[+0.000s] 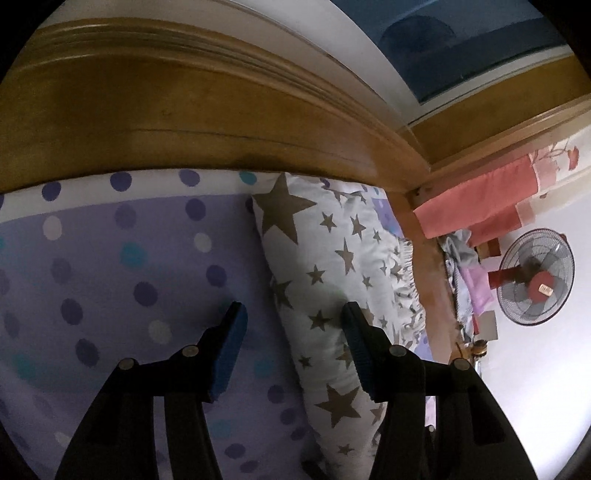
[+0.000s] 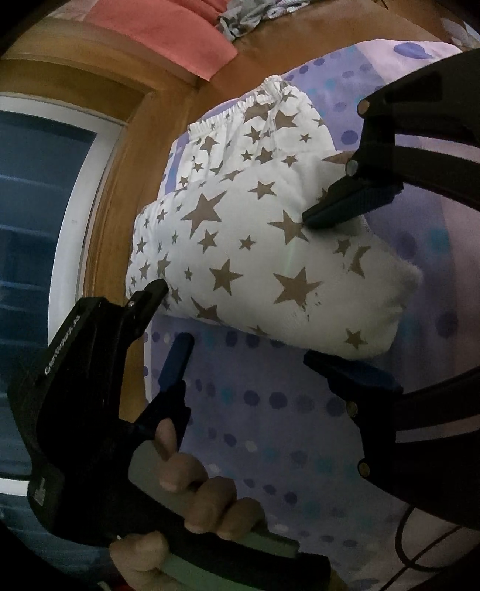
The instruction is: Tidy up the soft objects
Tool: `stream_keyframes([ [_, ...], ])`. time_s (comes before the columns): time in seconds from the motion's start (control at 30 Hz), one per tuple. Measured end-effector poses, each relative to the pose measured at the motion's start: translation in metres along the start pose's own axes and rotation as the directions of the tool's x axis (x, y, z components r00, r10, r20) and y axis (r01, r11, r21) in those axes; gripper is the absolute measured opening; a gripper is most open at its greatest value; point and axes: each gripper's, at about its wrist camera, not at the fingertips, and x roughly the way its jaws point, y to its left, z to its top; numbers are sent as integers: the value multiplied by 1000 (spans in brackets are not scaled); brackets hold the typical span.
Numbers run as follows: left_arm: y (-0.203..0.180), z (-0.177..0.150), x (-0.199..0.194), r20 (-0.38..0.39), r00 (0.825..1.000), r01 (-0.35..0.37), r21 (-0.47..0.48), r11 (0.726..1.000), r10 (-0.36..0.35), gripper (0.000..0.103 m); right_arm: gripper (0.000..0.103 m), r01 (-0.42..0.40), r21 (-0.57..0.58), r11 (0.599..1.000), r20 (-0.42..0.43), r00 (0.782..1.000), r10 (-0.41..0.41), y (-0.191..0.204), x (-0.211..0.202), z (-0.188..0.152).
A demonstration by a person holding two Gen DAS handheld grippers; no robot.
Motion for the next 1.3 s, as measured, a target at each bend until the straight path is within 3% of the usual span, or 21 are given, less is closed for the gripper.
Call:
stream_keyframes([
  [0.13,1,-3,-10,86,995,48,-21,999,-46,54,62,-18,-6,1000,4,1000,18,-3,-1,-1],
  [0.27,-5,-2,-2,60,996,62,-10,998,-62,54,62,-30,-15,999,-2,1000,30,-6,-1,1],
  [0.4,-10,-8,19,6,1000,15,1,1000,-15,54,57,-41,-14,999,-12,999,41,-9,-1,2],
  [0.53,-5,-12,16,11,1000,20,-17,1000,-19,52,51,-69,-3,998,-15,998,69,-16,-3,2],
  [0.87,-35,-14,9,31,998,-64,95,993,62,39,34,-154,33,988,18,988,153,-30,-19,5],
  [1.3,-88,-7,4,62,991,-128,182,975,119,39,32,-248,77,966,105,965,239,-64,-43,9],
])
